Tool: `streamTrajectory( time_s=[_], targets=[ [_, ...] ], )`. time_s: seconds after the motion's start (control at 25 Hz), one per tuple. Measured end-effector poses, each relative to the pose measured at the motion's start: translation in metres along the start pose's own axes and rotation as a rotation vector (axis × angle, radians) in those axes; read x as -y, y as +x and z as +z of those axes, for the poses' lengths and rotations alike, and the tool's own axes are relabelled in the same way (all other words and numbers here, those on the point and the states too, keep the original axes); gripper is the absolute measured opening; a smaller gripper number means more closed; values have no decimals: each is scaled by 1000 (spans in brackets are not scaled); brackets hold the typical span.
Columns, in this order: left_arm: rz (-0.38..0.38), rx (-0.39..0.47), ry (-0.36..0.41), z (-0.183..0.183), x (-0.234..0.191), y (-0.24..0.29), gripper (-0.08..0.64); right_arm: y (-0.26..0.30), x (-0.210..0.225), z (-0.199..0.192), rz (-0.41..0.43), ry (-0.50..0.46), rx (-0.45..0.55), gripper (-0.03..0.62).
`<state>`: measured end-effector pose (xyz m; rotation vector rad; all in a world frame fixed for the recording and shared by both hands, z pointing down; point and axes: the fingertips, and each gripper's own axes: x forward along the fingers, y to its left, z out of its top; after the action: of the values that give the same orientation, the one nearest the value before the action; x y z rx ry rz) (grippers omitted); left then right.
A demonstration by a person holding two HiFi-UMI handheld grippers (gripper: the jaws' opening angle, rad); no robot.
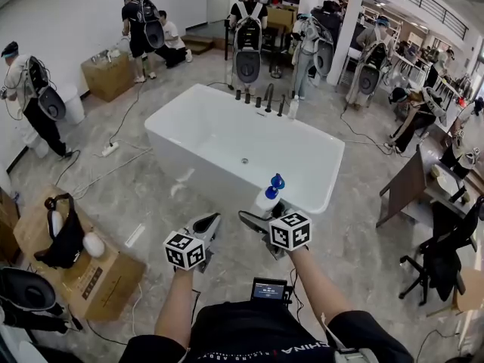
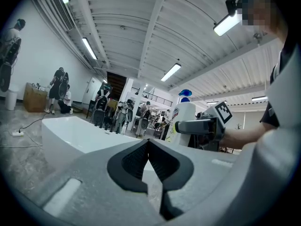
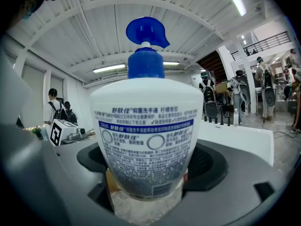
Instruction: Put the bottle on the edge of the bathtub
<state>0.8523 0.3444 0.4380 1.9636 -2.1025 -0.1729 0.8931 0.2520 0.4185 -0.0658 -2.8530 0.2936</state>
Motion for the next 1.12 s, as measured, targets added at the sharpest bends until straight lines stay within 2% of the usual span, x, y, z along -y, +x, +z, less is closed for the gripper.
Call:
streamTrajectory(
  time_s=[0.68,0.84,1.12],
  targets=[
    [7,1,-28,-6,-6,-8,9,-2,0,-4,-28,23,6,479],
    [2,1,-49,-11,-2,0,9,-6,8,-13,-37,36,-14,479],
    [20,-31,-122,-42,-17,11,9,15,26,-31,-32,71,-55,479]
  ],
)
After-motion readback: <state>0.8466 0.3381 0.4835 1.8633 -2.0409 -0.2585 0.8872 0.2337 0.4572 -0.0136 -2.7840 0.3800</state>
